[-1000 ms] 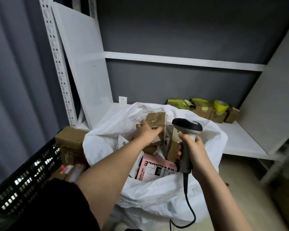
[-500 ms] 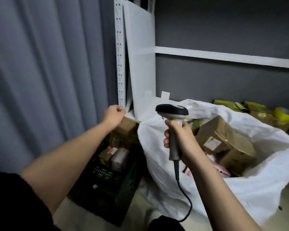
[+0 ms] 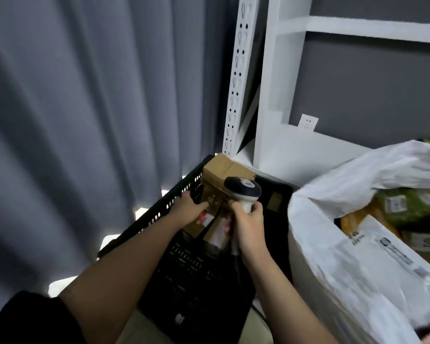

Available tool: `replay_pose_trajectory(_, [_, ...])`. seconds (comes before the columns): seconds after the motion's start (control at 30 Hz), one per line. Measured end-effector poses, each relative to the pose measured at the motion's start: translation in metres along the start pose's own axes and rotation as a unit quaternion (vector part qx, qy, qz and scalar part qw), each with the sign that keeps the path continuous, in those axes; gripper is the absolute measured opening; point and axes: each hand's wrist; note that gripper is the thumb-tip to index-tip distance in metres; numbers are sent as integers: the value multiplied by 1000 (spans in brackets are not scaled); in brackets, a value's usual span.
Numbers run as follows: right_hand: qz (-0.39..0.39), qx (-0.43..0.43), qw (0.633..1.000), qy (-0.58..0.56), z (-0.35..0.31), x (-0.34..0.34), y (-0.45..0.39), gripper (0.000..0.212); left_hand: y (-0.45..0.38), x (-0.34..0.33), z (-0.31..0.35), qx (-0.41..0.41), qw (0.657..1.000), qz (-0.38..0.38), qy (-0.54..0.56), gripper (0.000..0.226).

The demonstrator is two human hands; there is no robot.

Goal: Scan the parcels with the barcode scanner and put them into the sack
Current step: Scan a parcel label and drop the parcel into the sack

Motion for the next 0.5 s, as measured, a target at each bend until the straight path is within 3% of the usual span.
replay_pose_trajectory(0.17, [34, 2, 999, 31, 19, -4, -61, 16, -70, -47, 7, 78, 980, -37, 181, 99])
replay_pose_trajectory(0.33, [52, -16, 999, 8, 26, -3, -102, 17, -124, -78, 16, 127, 944, -25, 304, 109])
replay_pose_trajectory(0.5, [70, -6, 997, -42, 25, 2, -122, 17, -224, -131, -13, 168, 909, -31, 380, 144])
Point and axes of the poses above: each hand's wrist, its own y-axis away from the middle knuckle, its own x-axis out of the back of the hand, z = x × y, and after that the axes turned 5 degrees about -x, right-handed
